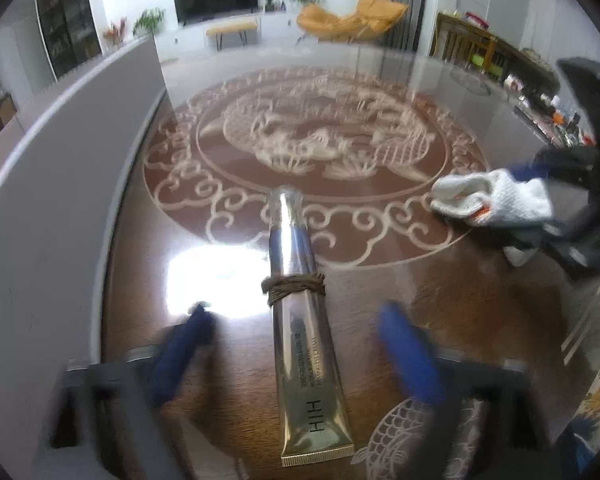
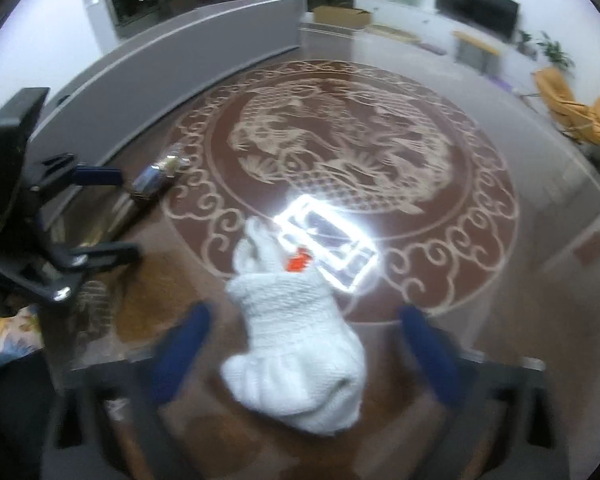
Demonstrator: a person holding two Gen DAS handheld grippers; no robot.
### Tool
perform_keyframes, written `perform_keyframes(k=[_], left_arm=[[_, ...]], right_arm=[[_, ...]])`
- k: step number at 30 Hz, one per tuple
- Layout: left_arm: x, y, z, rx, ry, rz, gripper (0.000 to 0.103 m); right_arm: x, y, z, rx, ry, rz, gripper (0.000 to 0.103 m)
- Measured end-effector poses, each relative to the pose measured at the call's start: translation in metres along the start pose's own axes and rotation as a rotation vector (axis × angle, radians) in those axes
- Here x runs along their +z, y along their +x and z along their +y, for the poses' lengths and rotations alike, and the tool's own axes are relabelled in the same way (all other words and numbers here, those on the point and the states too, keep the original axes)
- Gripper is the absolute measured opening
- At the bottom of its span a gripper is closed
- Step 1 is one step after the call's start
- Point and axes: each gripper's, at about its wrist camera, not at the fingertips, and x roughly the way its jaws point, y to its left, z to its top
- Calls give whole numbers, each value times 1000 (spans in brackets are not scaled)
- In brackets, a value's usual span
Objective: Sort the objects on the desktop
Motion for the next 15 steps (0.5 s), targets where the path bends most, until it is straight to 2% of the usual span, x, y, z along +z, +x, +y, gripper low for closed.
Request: perform_keyframes(k=[1, 2, 7, 11, 15], left_arm=[[2, -1, 1, -4, 3, -3, 28], [3, -2, -1, -12, 0, 2, 26], [1, -14, 1, -43, -82, -55, 25], [-3, -40, -9, -64, -75, -145, 25], [-5, -70, -17, -87, -76, -233, 25]], right_arm=[[-2, 0, 1, 1, 3, 12, 42], [-5, -3, 2, -8, 16, 13, 42], [-28, -30, 2, -4, 162, -62, 39], [-49, -50, 3, 14, 290, -106, 39], [-59, -61, 15, -5, 302, -133, 39]])
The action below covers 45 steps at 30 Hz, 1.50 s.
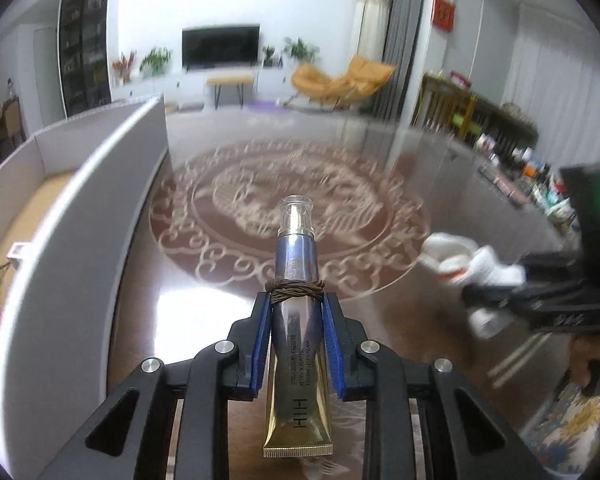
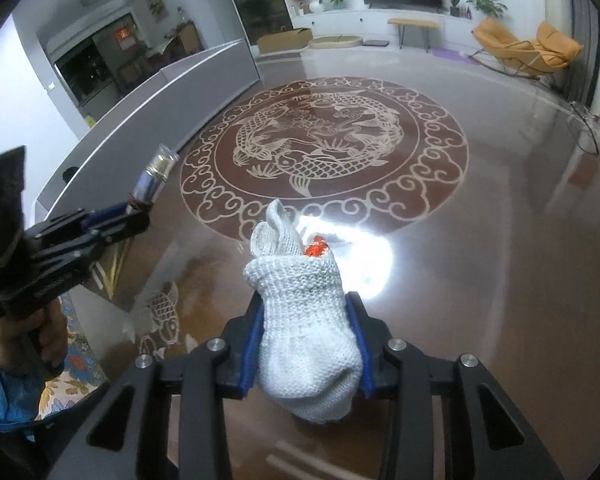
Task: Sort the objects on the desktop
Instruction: 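Carry the glove with the right tool to the bin while the left tool carries the gold tube, then open both tools to drop the glove and gold tube into the bin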
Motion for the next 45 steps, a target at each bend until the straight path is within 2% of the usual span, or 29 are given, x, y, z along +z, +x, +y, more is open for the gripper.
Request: perform_keyframes(k=[5, 10, 16, 21, 24, 28, 33, 34, 35, 36, 37, 38, 40, 42, 43, 45], left_arm=[[10, -41, 0, -23, -38, -106, 25], [29, -81, 18, -46, -101, -180, 25], [54, -126, 66, -48, -191, -241, 25], [67, -157, 131, 27, -240, -241, 25], [67, -165, 178, 126, -247, -197, 25], [64, -148, 233, 190, -297, -85, 25], [55, -97, 290, 242, -344, 105, 26], [52, -79, 300, 262, -356, 176, 27], [52, -69, 306, 278, -366, 216, 30], [52, -62, 309, 295, -377, 242, 35], [50, -59, 314, 310, -397, 258, 53], [47, -60, 317, 323, -419, 257, 74], [43, -72, 314, 339, -426, 206, 86], [42, -79, 308, 366, -411, 179, 89], [43, -82, 302, 389, -404, 170, 90], [46, -89, 295, 422, -407, 140, 90]], right_arm=[[3, -14, 12, -4, -5, -33, 39], [23, -20, 34, 1, -41, -66, 39], [61, -29, 72, 57, -77, -102, 39], [109, -32, 128, 148, -130, -133, 39], [140, -24, 174, 222, -176, -141, 39], [169, 2, 245, 310, -248, -101, 39], [181, 66, 314, 311, -347, 11, 40], [180, 85, 325, 315, -362, 41, 43], [178, 103, 333, 307, -384, 75, 47], [177, 118, 340, 295, -407, 108, 62], [175, 130, 345, 277, -430, 127, 78], [175, 136, 347, 263, -444, 124, 81], [177, 134, 344, 272, -435, 103, 83], [182, 126, 335, 277, -410, 89, 90], [187, 122, 330, 264, -405, 86, 95], [195, 112, 322, 219, -402, 93, 97]])
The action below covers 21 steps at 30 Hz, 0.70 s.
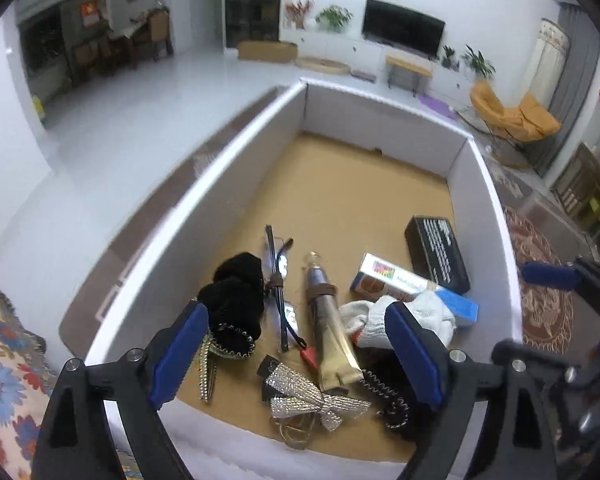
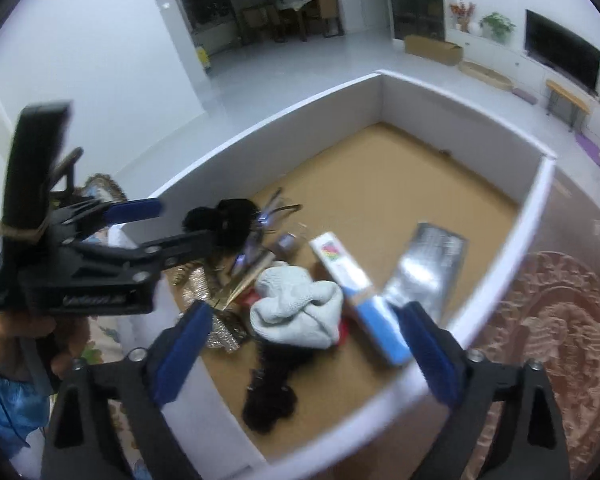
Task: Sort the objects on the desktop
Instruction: 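Open both tools to drop the glove and gold tube into the bin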
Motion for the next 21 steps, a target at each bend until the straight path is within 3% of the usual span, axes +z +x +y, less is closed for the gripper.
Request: perform_keyframes(k=[7, 9, 16, 21], left_arm=[[0, -30, -12, 29, -65, -61, 95], [-2, -34, -16, 83, -63, -61, 95], [-7, -51, -27, 119, -39, -90, 95], [-7, -55, -24, 92, -75, -81, 95]], right_arm=[[7, -28, -20, -128, 51, 64, 101], [7, -31, -20, -127, 62, 62, 101], [0, -22, -9, -177, 3, 79, 101], [-6, -19, -5, -190, -24, 91, 101]])
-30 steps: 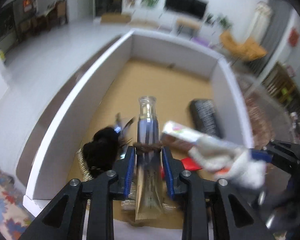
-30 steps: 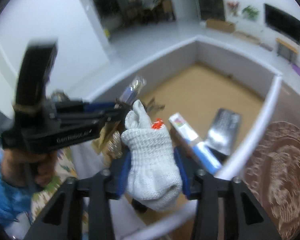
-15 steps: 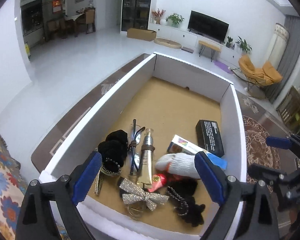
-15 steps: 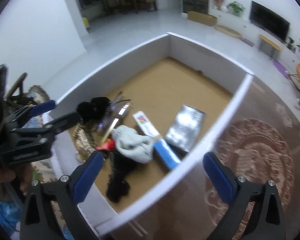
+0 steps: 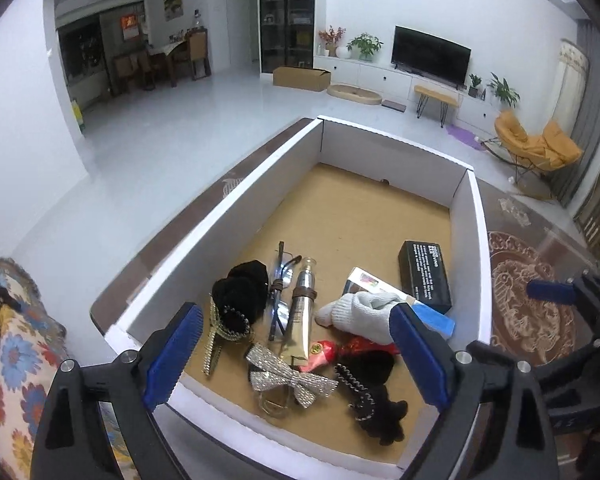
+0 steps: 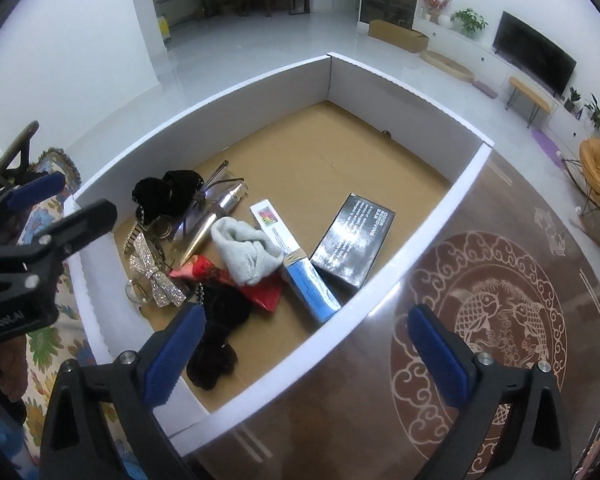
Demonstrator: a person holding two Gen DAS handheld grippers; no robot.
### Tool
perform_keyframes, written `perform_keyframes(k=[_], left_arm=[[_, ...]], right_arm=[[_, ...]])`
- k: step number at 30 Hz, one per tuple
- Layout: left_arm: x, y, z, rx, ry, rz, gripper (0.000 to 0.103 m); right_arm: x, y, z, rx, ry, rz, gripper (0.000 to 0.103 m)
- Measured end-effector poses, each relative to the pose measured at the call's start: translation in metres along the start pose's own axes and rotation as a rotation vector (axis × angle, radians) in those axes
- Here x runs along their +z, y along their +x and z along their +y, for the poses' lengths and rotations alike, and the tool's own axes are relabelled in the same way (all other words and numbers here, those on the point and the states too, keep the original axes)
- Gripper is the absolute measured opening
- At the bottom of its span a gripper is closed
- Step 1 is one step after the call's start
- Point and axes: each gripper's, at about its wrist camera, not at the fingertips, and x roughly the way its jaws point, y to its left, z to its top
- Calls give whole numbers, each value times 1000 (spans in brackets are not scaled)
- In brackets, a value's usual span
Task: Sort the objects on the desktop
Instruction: 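Open both tools to drop the glove and gold tube into the bin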
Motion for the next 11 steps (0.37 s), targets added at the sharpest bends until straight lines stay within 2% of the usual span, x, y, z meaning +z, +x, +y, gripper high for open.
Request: perform_keyframes(k=[3, 5, 8, 11], left_arm=[[2, 2, 3, -39, -26, 22, 95], [3, 5, 5, -52, -50, 33, 103], [1, -1, 5, -25, -80, 9, 103], [0, -12, -2, 11, -53, -49, 103]], right_arm=[[1, 1, 0, 4, 2, -3, 101], [3, 2, -1, 7, 6, -4, 101], [6, 3, -4, 11, 13, -5, 101], [7, 4, -6, 13, 18, -3, 101]])
